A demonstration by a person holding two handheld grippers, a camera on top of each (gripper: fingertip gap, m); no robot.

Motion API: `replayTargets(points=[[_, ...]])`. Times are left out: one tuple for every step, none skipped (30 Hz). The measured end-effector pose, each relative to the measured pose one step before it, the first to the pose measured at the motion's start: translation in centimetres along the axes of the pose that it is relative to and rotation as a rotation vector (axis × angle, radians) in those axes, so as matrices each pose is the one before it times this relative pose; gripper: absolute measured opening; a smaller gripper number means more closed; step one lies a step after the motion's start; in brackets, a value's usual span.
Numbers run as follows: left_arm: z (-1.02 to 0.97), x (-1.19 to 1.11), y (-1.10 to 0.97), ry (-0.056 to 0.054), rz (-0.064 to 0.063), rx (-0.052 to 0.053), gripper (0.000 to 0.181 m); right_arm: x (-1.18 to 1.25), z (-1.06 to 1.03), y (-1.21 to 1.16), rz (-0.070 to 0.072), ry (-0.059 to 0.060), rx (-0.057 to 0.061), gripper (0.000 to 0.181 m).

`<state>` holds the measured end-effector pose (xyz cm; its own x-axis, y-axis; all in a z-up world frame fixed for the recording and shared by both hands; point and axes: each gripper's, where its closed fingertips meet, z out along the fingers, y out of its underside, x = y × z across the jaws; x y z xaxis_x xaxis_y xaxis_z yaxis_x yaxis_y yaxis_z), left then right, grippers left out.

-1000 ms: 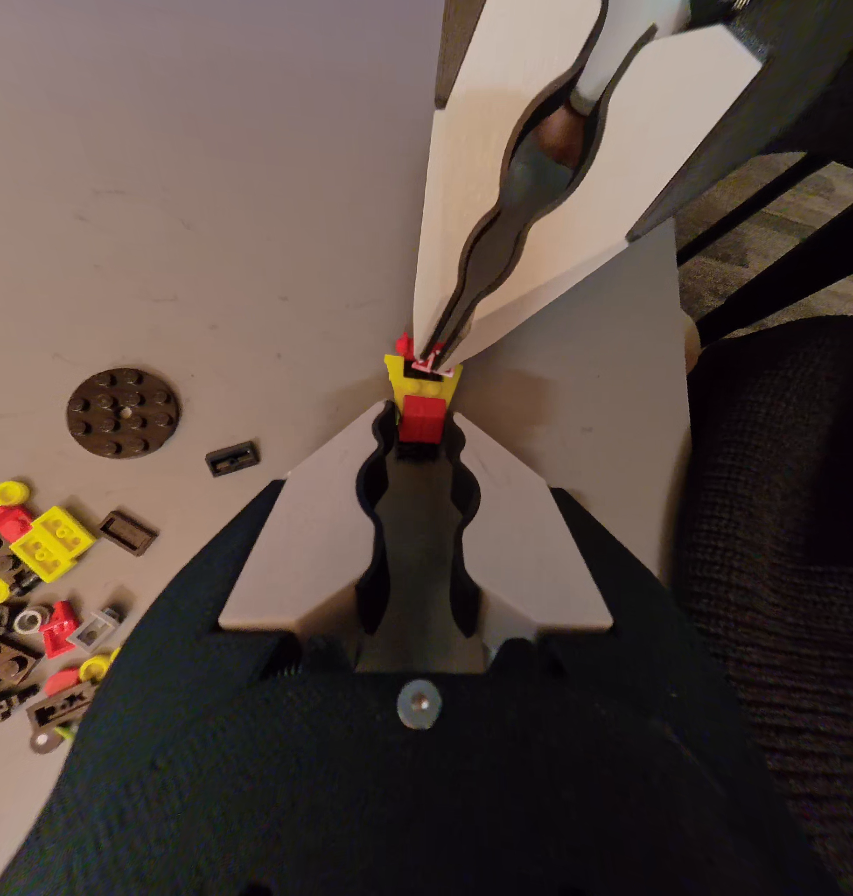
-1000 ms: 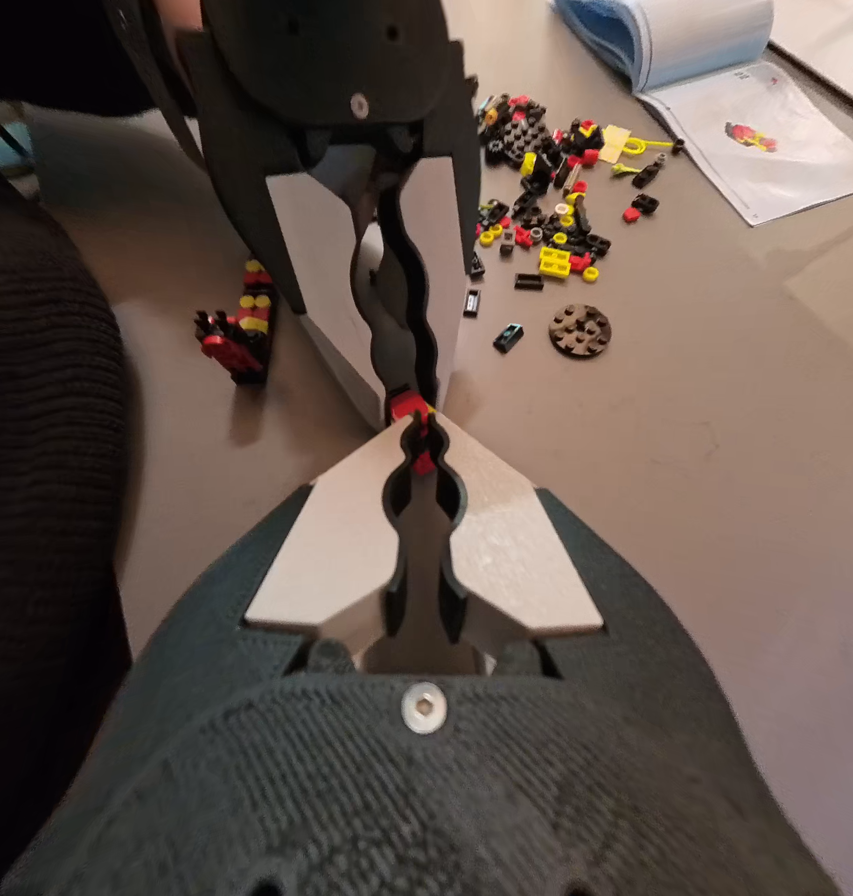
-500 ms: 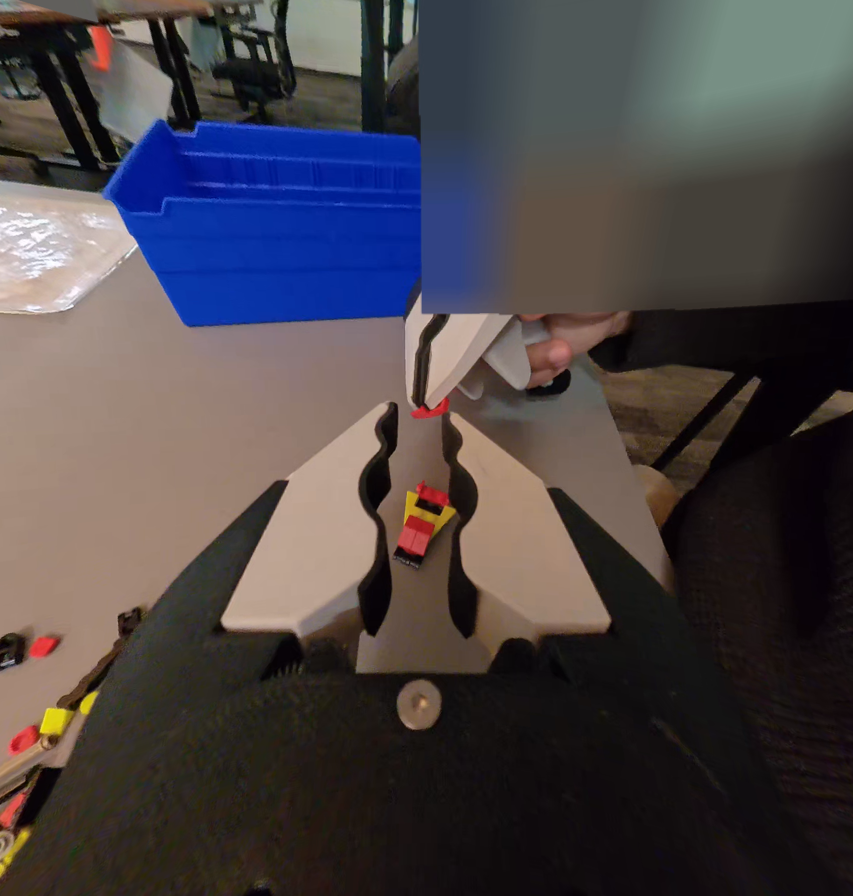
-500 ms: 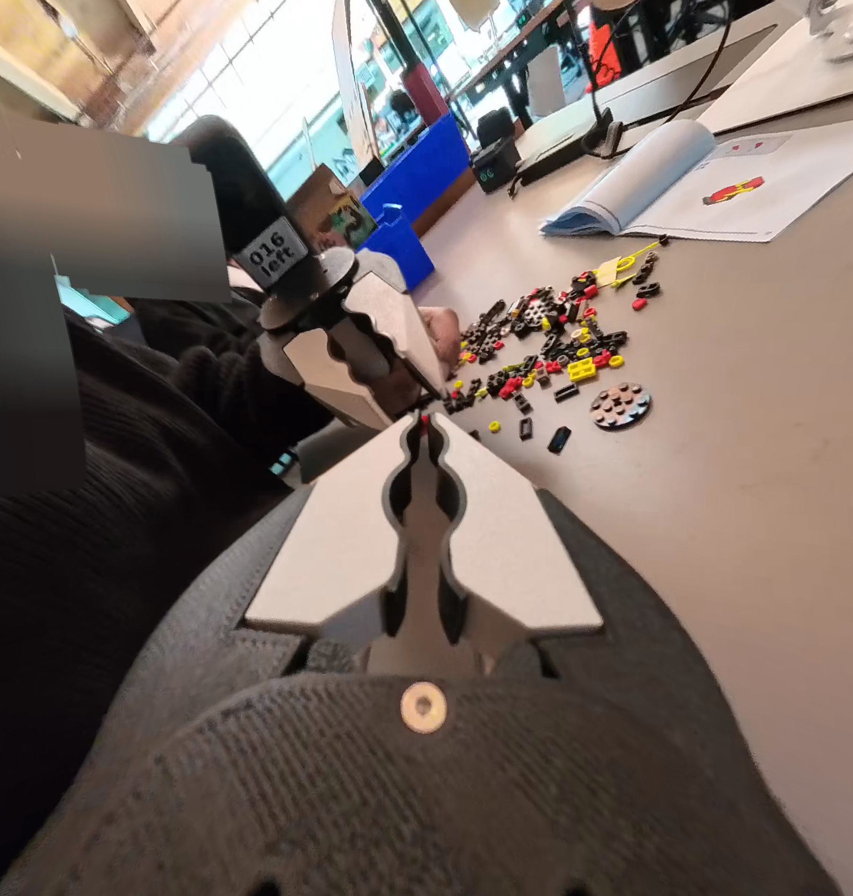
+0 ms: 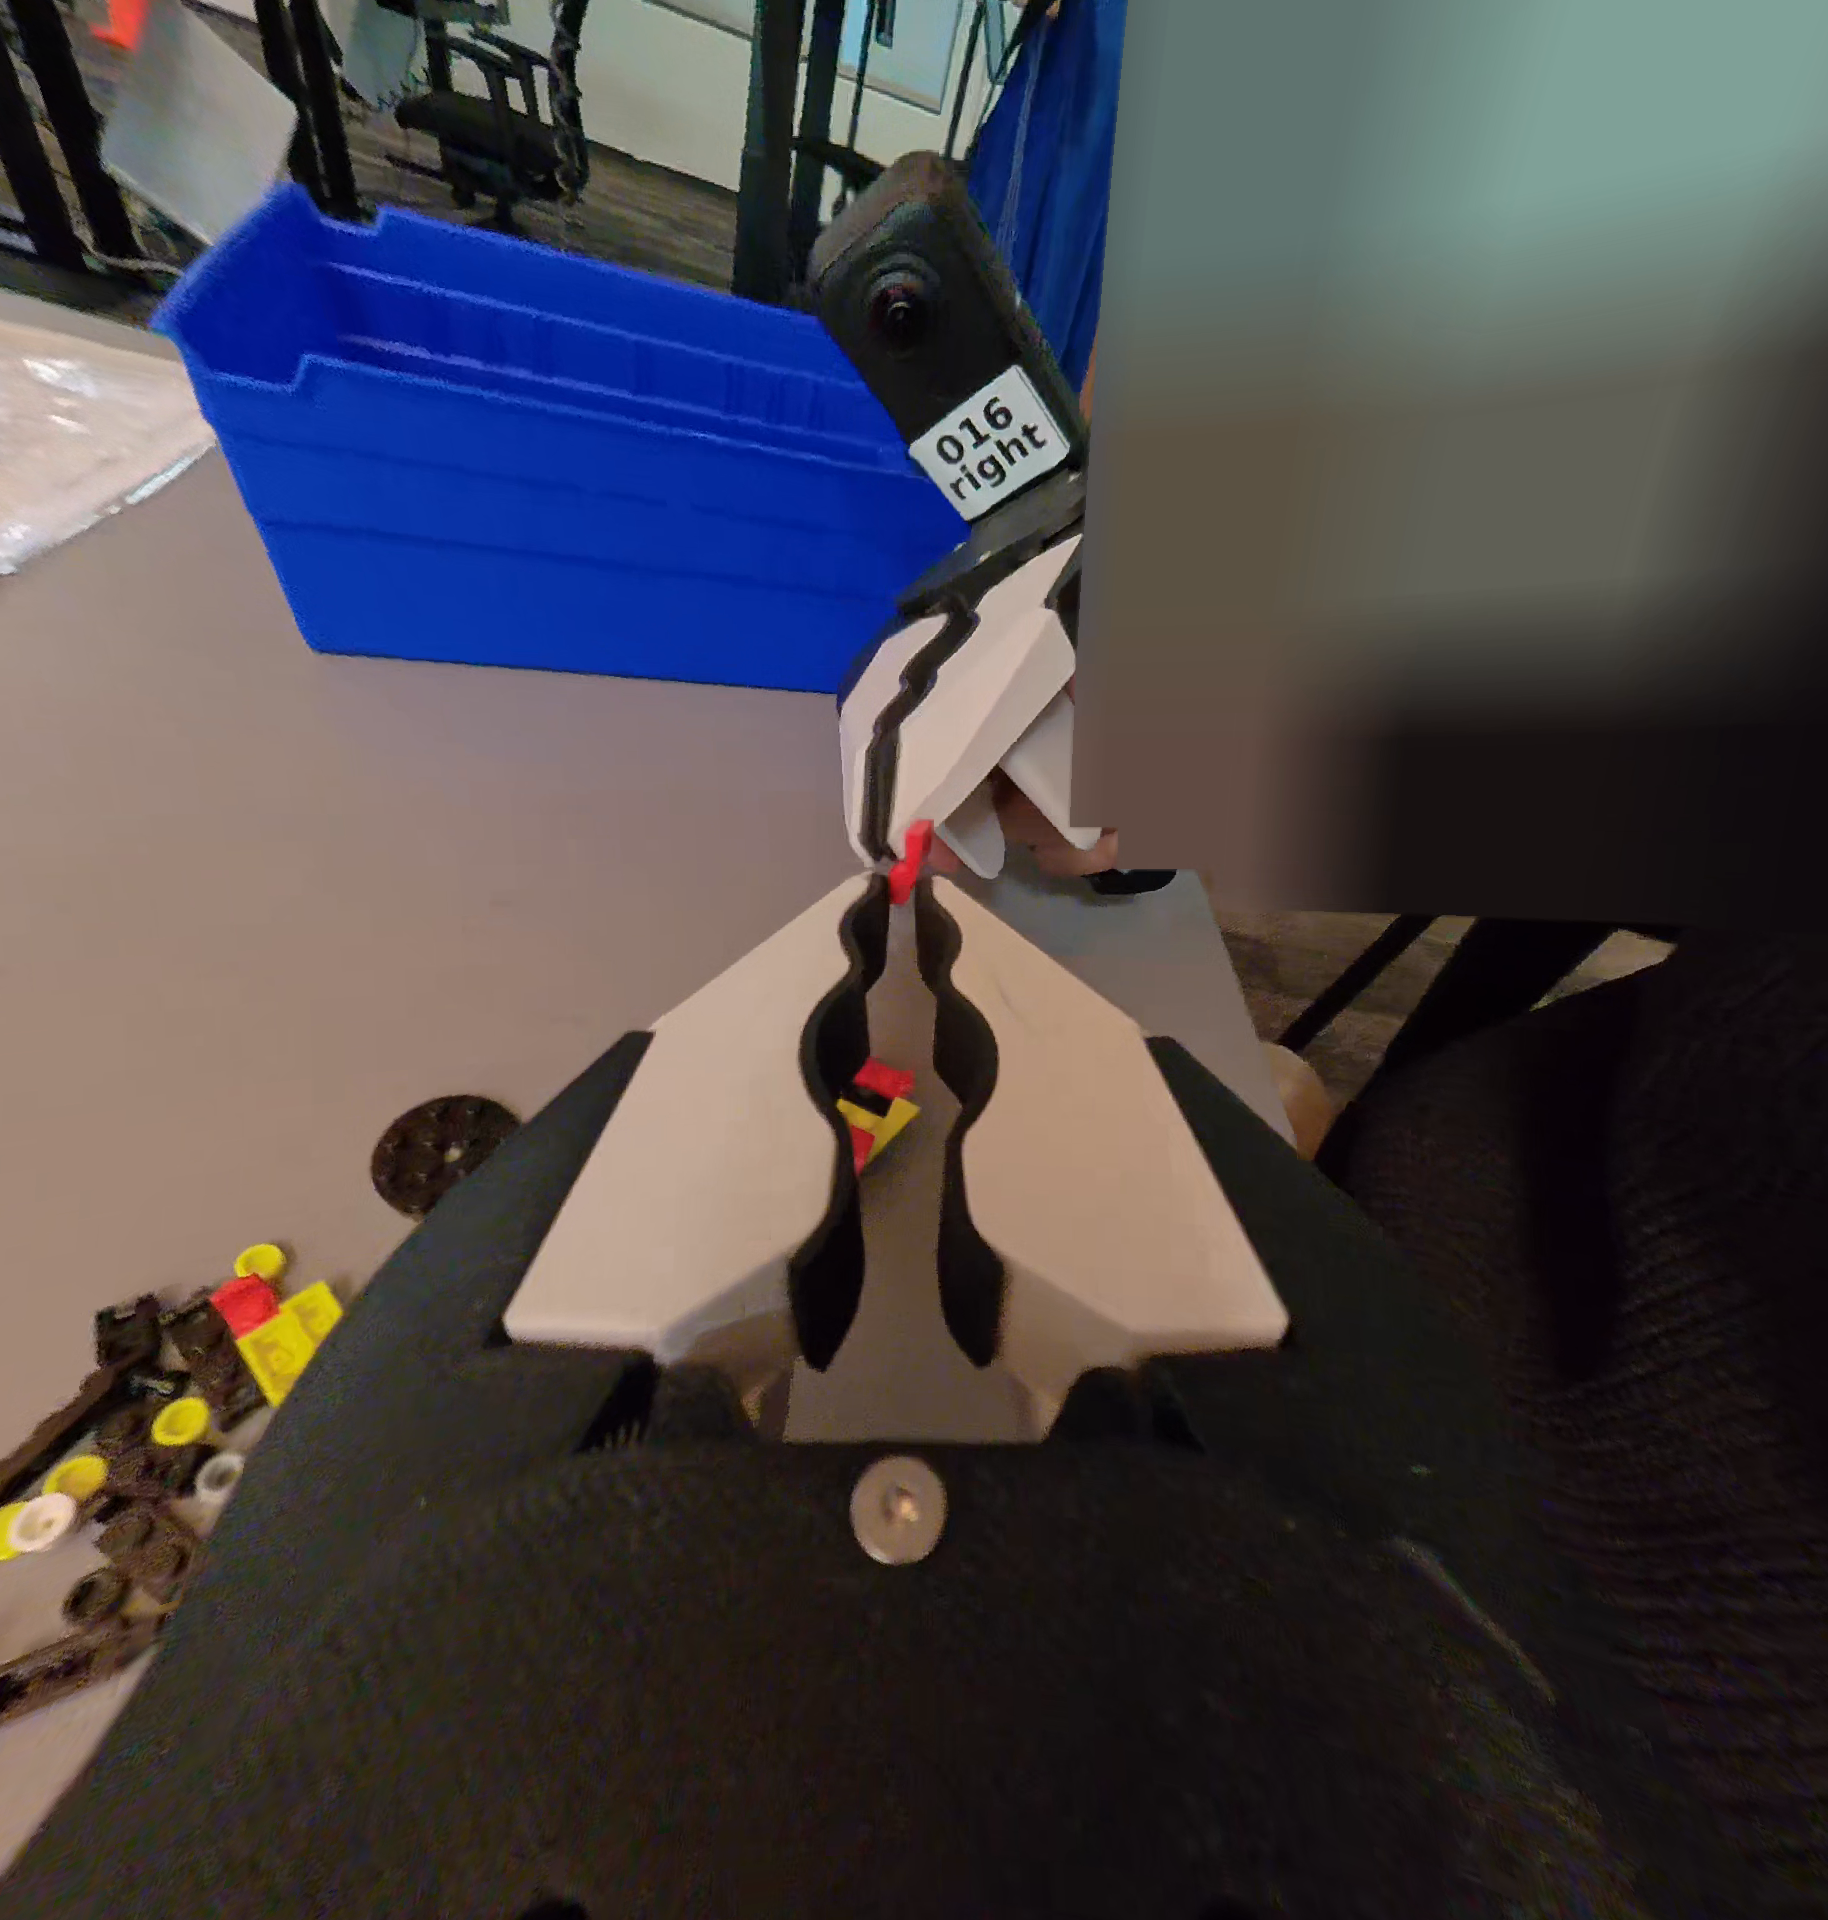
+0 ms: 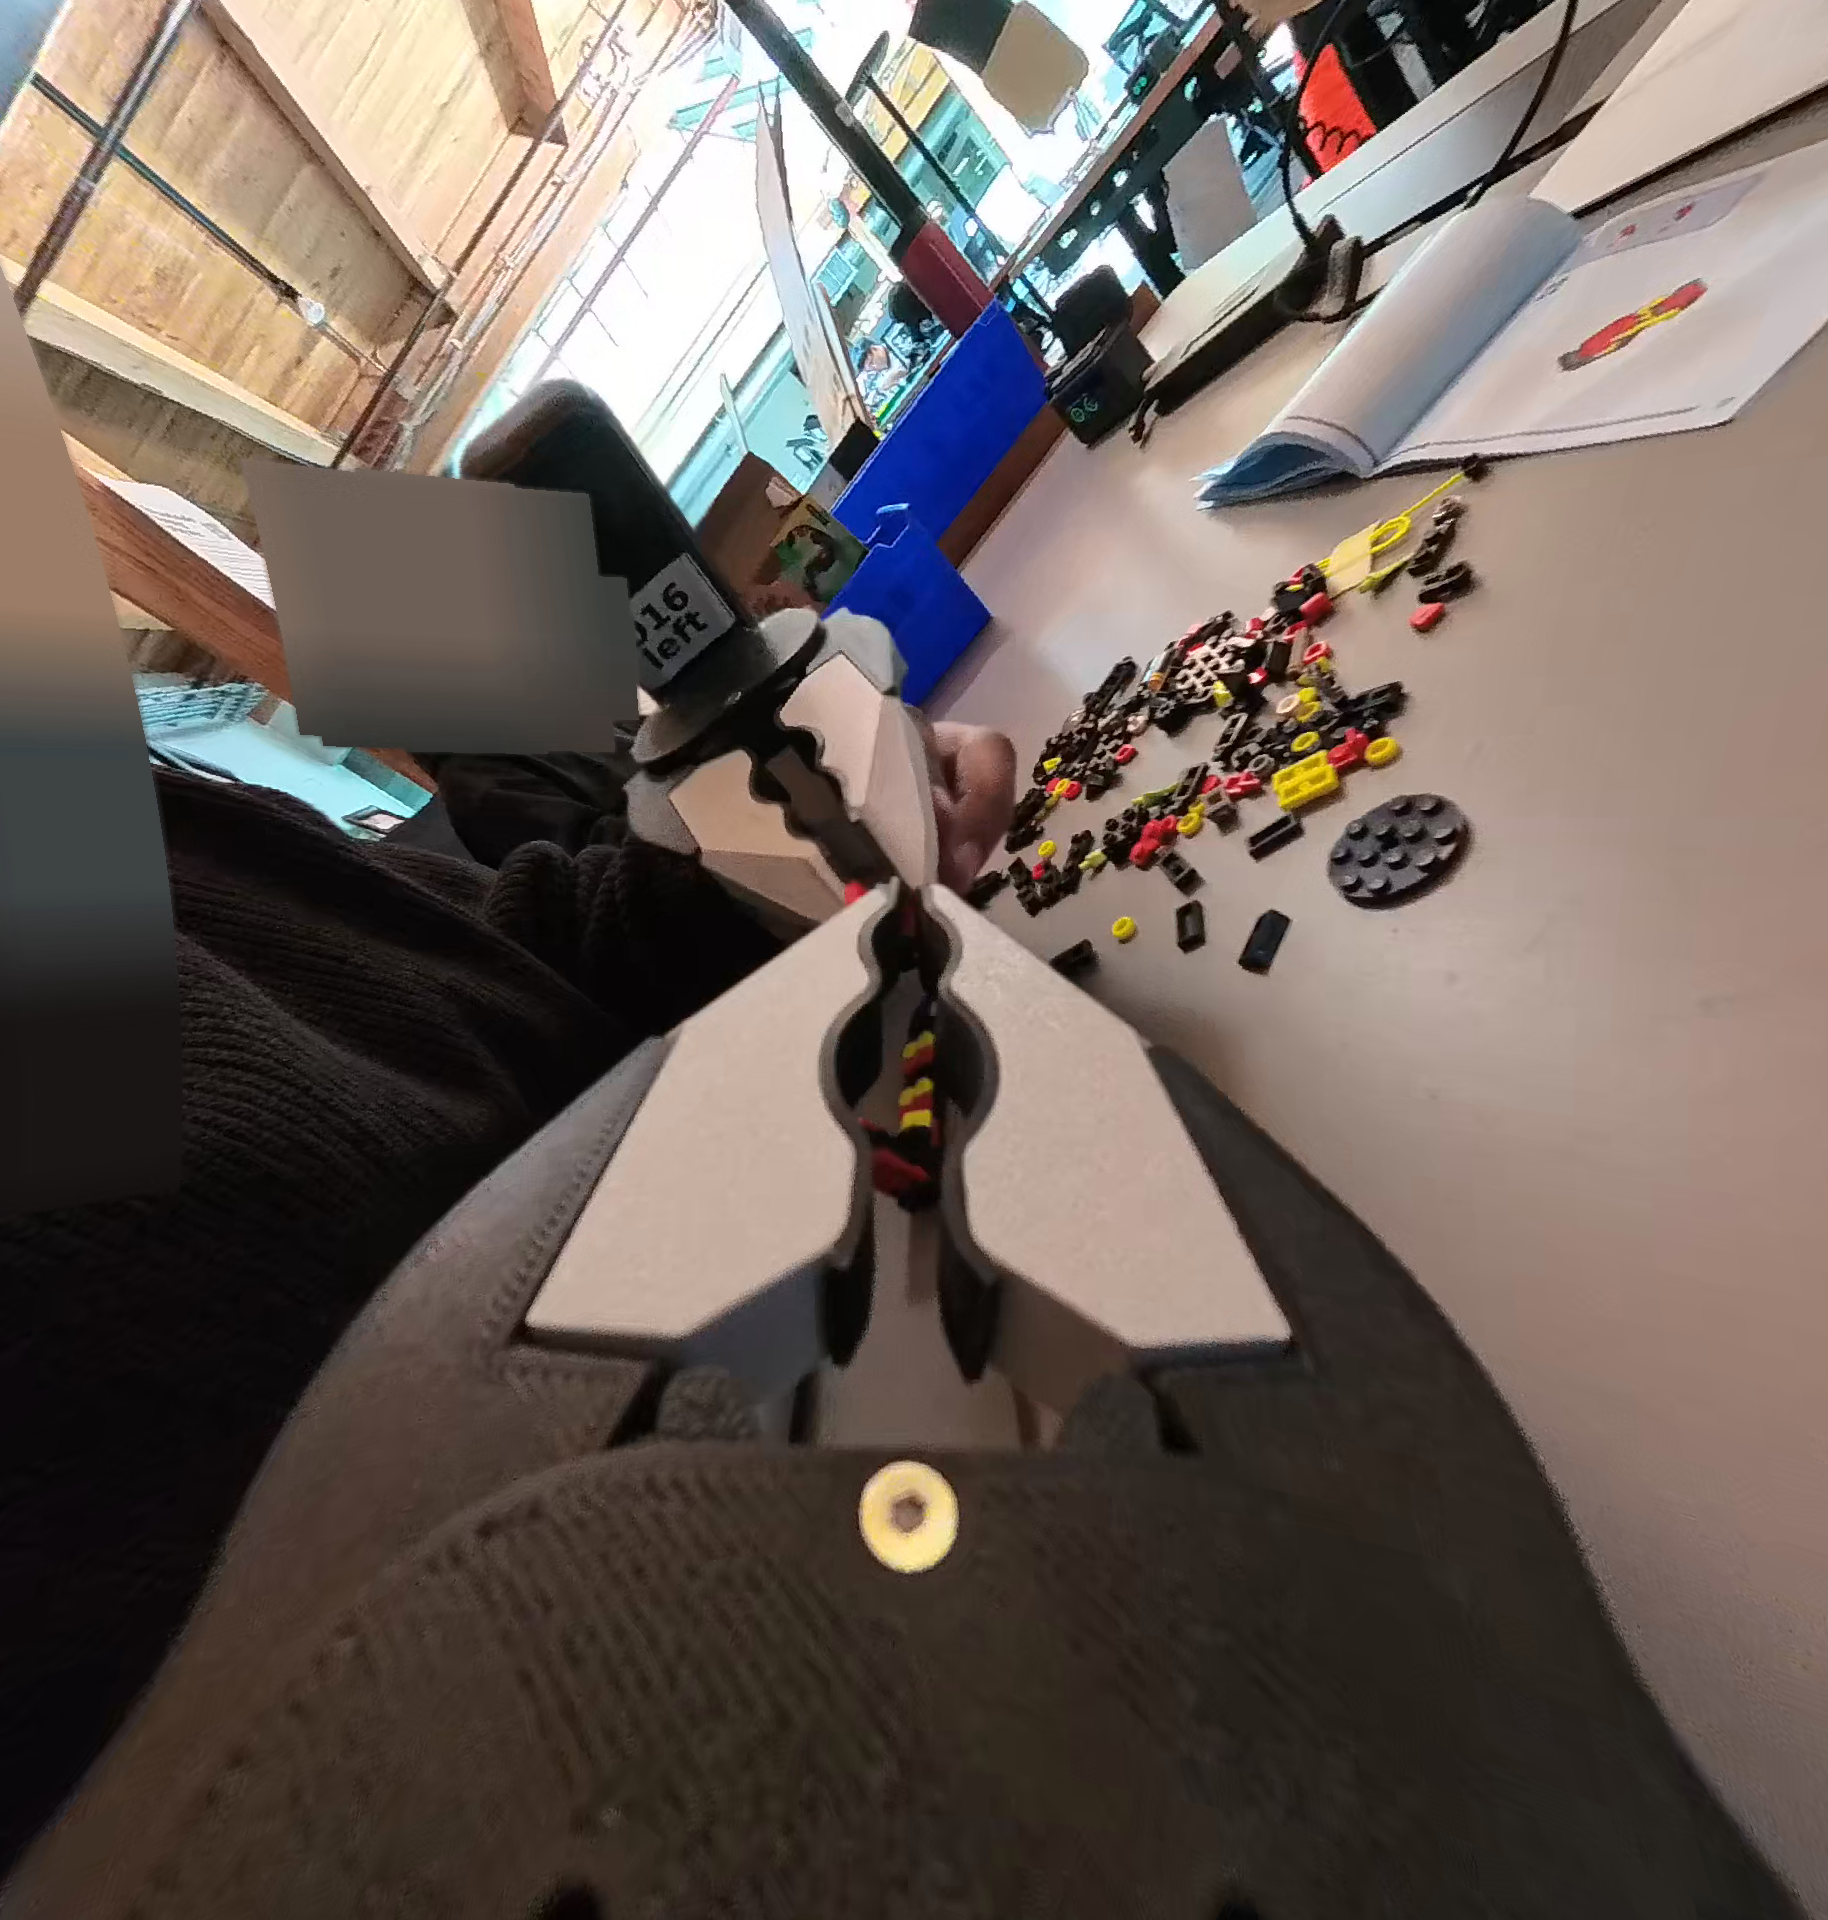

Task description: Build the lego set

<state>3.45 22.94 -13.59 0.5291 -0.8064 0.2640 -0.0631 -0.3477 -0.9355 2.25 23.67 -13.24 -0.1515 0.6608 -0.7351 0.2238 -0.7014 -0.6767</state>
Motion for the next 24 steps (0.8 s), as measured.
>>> replayTargets(points=[[-0.025, -0.164, -0.025, 0.0038, -0.0353, 0.0036, 0.002, 0.199, -0.112, 0.035, -0.0122, 0.0130, -0.0065, 0.000], [-0.023, -0.132, 0.028, 0.0083, -0.0360, -0.0006, 0.001, 0.211, -0.093, 0.098, -0.0169, 0.0159, -0.0108, 0.002], [-0.018, -0.106, 0.076, 0.0113, -0.0359, -0.0040, 0.001, 0.196, -0.077, 0.092, -0.0252, 0.0200, -0.0116, 0.003], [-0.023, -0.133, 0.140, 0.0098, -0.0369, -0.0067, 0.001, 0.157, -0.058, 0.056, -0.0355, 0.0230, -0.0102, 0.004], [-0.003, -0.111, 0.212, 0.0120, -0.0380, -0.0108, 0.001, 0.133, -0.083, -0.013, -0.0472, 0.0265, -0.0078, 0.005], [0.026, -0.110, 0.398, 0.0144, -0.0442, -0.0229, 0.001, 0.085, -0.100, -0.054, -0.0599, 0.0291, -0.0072, 0.007], [0.066, -0.221, 0.531, 0.0093, -0.0496, -0.0329, 0.001, 0.017, -0.098, -0.041, -0.0694, 0.0277, -0.0093, 0.008], [0.060, -0.227, 0.576, 0.0093, -0.0507, -0.0337, 0.001, -0.114, -0.049, 0.112, -0.0722, 0.0212, -0.0170, 0.010], [0.069, -0.101, 0.642, 0.0189, -0.0503, -0.0389, 0.001, -0.249, 0.051, 0.334, -0.0697, 0.0121, -0.0286, 0.012], [0.082, -0.116, 0.628, 0.0161, -0.0468, -0.0394, 0.001, -0.375, 0.178, 0.573, -0.0655, 0.0038, -0.0400, 0.013], [0.080, -0.172, 0.619, 0.0078, -0.0400, -0.0375, 0.001, -0.424, 0.282, 0.749, -0.0660, 0.0014, -0.0490, 0.016], [0.109, -0.093, 0.602, 0.0083, -0.0257, -0.0369, 0.001, -0.354, 0.354, 0.805, -0.0722, 0.0085, -0.0537, 0.017], [0.099, -0.092, 0.487, 0.0006, -0.0121, -0.0283, 0.001, -0.267, 0.366, 0.754, -0.0782, 0.0180, -0.0535, 0.018], [0.092, -0.159, 0.399, -0.0072, -0.0060, -0.0226, 0.001, -0.168, 0.361, 0.600, -0.0798, 0.0263, -0.0476, 0.018], [0.085, -0.032, 0.305, -0.0014, -0.0010, -0.0183, 0.001, -0.011, 0.287, 0.359, -0.0777, 0.0380, -0.0354, 0.019], [0.055, 0.113, 0.214, 0.0055, -0.0009, -0.0129, 0.001, 0.113, 0.198, 0.122, -0.0749, 0.0454, -0.0214, 0.022], [0.047, 0.132, 0.168, 0.0073, -0.0030, -0.0117, 0.001, 0.088, 0.101, -0.051, -0.0716, 0.0430, -0.0106, 0.024], [0.035, 0.126, 0.116, 0.0062, -0.0025, -0.0091, 0.001, 0.022, 0.039, -0.166, -0.0647, 0.0350, -0.0014, 0.024], [0.019, 0.068, 0.056, 0.0027, -0.0015, -0.0052, 0.001, -0.099, 0.016, -0.204, -0.0546, 0.0225, 0.0045, 0.025], [0.008, 0.058, 0.017, 0.0033, -0.0004, -0.0014, 0.001, -0.257, 0.035, -0.147, -0.0417, 0.0070, 0.0036, 0.024], [0.029, 0.101, 0.087, 0.0068, -0.0039, -0.0054, 0.001, -0.328, 0.090, 0.014, -0.0278, -0.0036, -0.0038, 0.023], [0.045, 0.075, 0.122, 0.0061, -0.0044, -0.0075, 0.001, -0.251, 0.124, 0.132, -0.0176, -0.0047, -0.0109, 0.022], [0.038, -0.006, 0.074, -0.0003, -0.0020, -0.0039, 0.001, -0.177, 0.111, 0.128, -0.0131, -0.0030, -0.0097, 0.022], [0.050, -0.010, 0.113, -0.0007, 0.0008, -0.0059, 0.001, -0.101, 0.076, 0.025, -0.0106, -0.0006, -0.0027, 0.022]])
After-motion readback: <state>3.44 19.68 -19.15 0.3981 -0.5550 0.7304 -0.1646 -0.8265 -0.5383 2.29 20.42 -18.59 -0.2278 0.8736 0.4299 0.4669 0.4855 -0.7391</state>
